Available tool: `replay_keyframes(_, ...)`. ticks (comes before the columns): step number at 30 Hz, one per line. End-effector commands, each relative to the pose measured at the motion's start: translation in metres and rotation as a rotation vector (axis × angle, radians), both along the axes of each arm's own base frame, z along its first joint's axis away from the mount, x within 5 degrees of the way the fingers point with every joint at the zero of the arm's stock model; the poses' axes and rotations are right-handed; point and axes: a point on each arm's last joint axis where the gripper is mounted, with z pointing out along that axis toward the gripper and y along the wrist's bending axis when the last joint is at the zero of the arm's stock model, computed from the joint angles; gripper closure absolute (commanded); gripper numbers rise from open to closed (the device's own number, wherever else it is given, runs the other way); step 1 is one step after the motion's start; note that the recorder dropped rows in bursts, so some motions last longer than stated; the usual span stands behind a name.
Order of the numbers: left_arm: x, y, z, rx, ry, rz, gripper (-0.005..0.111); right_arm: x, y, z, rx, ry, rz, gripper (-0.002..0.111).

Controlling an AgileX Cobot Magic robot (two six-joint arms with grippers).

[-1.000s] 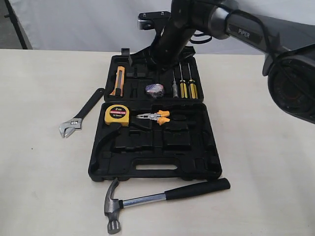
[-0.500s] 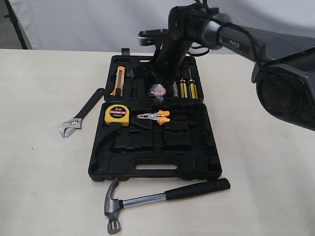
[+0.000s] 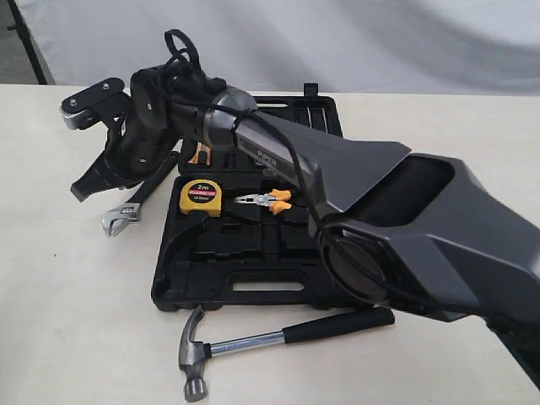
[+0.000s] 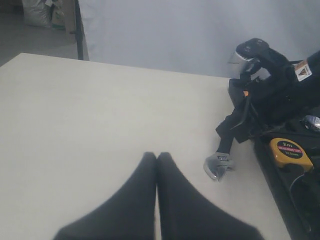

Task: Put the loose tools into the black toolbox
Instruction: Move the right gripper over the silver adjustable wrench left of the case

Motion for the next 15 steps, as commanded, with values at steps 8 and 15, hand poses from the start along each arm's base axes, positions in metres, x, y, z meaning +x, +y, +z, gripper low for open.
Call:
replay_keyframes(8, -0.002, 0.000, -0.001, -0.027, -0.005, 0.001, 0.105, 0.000, -0.001, -0.027, -0.079, 0.092, 0.005, 0.108)
replay_keyframes(15, -0.002, 0.000, -0.001, -0.027, -0.005, 0.001, 0.105, -0.011, 0.004, -0.029, -0.017, 0.224, 0.018, 0.108)
